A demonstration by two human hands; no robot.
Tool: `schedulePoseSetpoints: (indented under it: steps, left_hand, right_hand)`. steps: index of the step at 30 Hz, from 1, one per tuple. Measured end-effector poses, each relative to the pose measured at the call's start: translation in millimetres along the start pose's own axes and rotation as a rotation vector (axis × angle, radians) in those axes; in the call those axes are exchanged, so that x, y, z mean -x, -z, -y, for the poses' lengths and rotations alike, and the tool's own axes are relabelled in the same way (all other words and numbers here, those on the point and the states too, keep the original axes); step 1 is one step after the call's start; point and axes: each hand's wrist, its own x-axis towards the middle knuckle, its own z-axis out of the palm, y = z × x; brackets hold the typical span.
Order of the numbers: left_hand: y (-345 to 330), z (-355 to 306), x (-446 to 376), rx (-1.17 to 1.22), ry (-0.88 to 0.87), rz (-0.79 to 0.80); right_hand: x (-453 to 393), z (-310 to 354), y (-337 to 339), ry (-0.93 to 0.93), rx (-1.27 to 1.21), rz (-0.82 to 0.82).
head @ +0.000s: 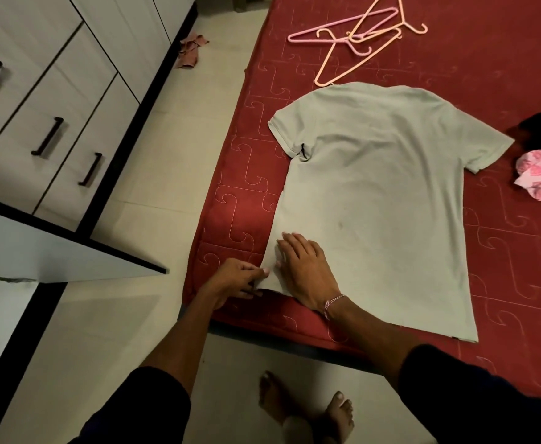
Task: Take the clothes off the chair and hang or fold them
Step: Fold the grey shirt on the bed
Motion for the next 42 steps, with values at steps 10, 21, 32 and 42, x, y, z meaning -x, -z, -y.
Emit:
schedulePoseSetpoints:
  steps: [10, 21, 32, 42]
  left_hand:
    - [5, 13, -3, 0.144, -0.223, -0.092]
    - [30, -9, -20, -0.581, -0.034, 0.009]
    - [11, -104, -110, 0.013, -0.265, -0.278]
    - [6, -217, -228, 0.395, -0.161, -0.375]
  right_hand:
    - [-14, 5, 0, 0.033, -0.065, -0.004]
    - [-22, -6, -8, 0.107, 0.078, 0.179]
    - [-102, -68, 38, -0.033, -0.135, -0.119]
    - [-199, -145, 77, -0.1, -0.311, -0.226]
